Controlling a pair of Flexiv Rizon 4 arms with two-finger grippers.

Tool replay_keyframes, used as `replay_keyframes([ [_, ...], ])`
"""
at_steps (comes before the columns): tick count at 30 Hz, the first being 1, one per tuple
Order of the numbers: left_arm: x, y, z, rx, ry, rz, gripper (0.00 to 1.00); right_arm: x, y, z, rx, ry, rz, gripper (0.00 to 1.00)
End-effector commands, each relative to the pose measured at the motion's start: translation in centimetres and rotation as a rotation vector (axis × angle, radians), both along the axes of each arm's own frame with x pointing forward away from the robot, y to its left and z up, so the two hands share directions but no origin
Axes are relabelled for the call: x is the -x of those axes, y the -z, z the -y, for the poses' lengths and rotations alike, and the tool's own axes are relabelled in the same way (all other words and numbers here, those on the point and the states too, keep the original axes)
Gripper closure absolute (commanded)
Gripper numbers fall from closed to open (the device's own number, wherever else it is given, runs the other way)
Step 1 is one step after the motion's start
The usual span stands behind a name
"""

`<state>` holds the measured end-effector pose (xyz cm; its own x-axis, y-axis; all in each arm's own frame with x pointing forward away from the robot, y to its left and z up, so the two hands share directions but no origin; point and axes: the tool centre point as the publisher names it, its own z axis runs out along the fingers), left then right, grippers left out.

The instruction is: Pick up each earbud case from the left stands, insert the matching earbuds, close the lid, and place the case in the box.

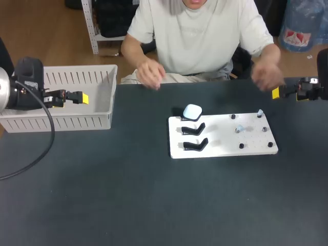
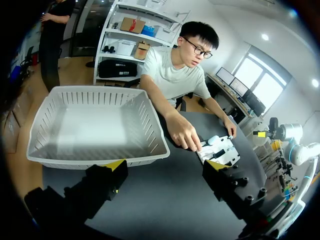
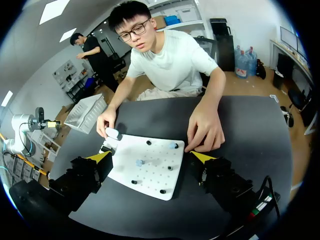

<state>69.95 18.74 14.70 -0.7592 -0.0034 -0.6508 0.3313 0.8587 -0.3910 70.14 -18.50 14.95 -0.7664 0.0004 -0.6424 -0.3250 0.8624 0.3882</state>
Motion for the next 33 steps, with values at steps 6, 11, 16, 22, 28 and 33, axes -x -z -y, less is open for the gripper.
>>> replay_keyframes([
  [6, 0.0, -0.2, 0.2, -0.01, -0.006, -0.008, 0.0, 0.0, 0.0, 0.0, 0.001, 0.0, 0.0, 0.0],
  [11, 0.0, -0.2, 0.2, -0.01, -0.006, -0.008, 0.0, 0.0, 0.0, 0.0, 0.001, 0.0, 0.0, 0.0],
  [16, 0.0, -0.2, 0.2, -0.01, -0.006, -0.008, 0.0, 0.0, 0.0, 0.0, 0.001, 0.0, 0.0, 0.0],
  [22, -0.2, -0.2, 0.7, -0.013, 0.045, 0.009, 0.0, 0.0, 0.0, 0.0, 0.001, 0.0, 0.0, 0.0],
  [28, -0.2, -0.2, 2.0, -0.008, 0.162, 0.065, 0.0, 0.0, 0.0, 0.0, 0.001, 0.0, 0.0, 0.0],
  [33, 1.1, -0.7, 4.3, -0.038, 0.348, 0.161, 0.0, 0.0, 0.0, 0.0, 0.001, 0.0, 0.0, 0.0],
])
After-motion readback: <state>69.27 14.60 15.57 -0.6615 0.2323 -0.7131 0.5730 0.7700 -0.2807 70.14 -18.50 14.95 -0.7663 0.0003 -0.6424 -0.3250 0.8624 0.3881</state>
